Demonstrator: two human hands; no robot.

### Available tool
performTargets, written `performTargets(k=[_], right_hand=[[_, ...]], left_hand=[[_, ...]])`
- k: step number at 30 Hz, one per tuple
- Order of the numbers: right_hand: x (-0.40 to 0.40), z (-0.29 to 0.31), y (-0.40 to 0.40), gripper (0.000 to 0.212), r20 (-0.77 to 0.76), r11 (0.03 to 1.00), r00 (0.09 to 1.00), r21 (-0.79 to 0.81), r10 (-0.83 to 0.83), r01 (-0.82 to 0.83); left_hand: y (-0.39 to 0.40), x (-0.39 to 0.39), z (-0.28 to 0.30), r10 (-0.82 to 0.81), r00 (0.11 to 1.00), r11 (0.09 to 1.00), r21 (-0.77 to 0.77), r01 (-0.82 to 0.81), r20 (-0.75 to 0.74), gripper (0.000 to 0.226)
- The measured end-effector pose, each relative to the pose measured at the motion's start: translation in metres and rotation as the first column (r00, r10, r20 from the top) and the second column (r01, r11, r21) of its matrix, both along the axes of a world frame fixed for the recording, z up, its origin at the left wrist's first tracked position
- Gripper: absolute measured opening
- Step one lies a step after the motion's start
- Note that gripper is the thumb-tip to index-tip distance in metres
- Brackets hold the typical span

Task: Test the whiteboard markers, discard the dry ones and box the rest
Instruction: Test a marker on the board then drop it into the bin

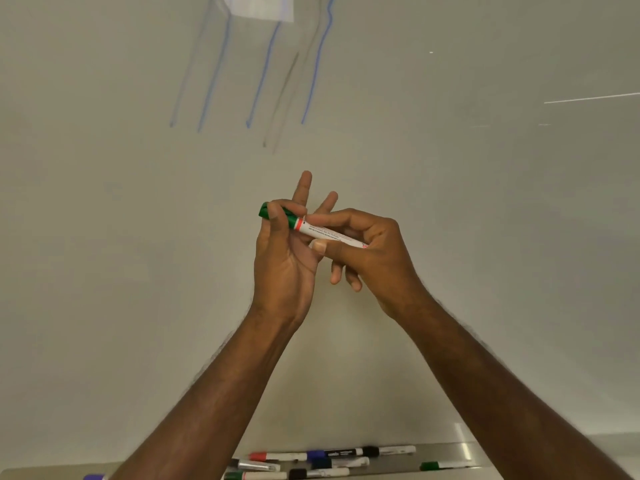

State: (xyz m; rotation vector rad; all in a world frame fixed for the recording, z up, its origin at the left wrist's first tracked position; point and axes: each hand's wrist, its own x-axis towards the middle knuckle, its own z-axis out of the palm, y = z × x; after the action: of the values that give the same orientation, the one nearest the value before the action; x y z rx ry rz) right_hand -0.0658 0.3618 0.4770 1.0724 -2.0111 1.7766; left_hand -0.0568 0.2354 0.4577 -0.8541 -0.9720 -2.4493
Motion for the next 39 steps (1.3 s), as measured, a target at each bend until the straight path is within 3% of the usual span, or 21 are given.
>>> performTargets(k=[7, 13, 27, 39], right_hand=[[-0.008, -0.007, 0.091, 0.03, -0.017, 0.996, 1.0, 0.084, 0.001, 0.0], [-0.013, -0.031, 0.163, 0.022, 0.006, 0.991, 0.994, 0.082, -0.108, 0.107], [-0.043, -0.119, 0.337, 0.019, 0.14, 0.917, 0.914, 0.182, -0.382, 0.355], [-0.034, -0.269, 0.451, 0.016, 0.472, 0.87, 0.748, 0.095, -0.467, 0.484]], left_hand=[[0.066, -0.01, -0.015, 0.221, 0.975, 0.93, -0.299, -0.215, -0.014, 0.033], [0.127, -0.022, -0.036, 0.259, 0.966, 0.845, -0.489, -0.216, 0.021, 0.033], [0.287, -0.08, -0.11, 0.092, 0.977, 0.764, -0.643, 0.057, 0.195, 0.032], [0.415, -0.111, -0.232, 0.022, 0.904, 0.503, -0.786, 0.359, 0.427, 0.018]])
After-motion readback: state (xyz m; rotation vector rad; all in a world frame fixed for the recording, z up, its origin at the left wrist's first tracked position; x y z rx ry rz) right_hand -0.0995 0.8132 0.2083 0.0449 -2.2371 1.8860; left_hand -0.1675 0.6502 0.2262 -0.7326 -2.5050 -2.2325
